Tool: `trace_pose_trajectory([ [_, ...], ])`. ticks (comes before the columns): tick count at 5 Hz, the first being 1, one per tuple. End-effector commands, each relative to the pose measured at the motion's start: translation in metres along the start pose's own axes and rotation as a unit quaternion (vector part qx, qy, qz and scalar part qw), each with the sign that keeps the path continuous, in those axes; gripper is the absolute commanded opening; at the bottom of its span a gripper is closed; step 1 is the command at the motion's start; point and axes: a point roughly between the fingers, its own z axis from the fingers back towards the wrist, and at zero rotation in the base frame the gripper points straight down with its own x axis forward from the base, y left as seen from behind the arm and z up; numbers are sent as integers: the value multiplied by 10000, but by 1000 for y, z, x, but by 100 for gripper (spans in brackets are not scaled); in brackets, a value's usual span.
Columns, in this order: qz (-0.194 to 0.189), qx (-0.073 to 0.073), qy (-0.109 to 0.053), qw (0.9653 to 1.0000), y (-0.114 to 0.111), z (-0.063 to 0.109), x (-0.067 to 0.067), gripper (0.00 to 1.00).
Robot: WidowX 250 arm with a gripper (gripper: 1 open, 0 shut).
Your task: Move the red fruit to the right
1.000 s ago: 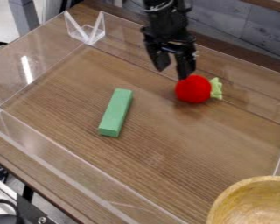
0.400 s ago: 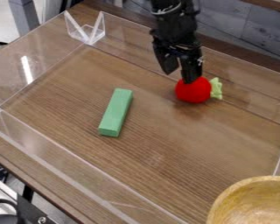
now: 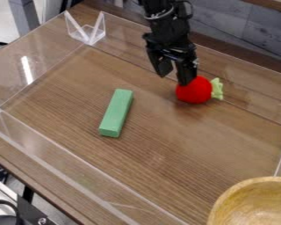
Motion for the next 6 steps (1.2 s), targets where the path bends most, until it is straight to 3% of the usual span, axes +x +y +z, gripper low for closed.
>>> trace_pose_trajectory([
  [1, 11, 146, -288, 9995, -8, 11, 10, 100],
  [4, 286, 291, -253, 9988, -23, 38, -2, 100],
  [6, 404, 334, -191, 9984, -20, 28, -2, 100],
])
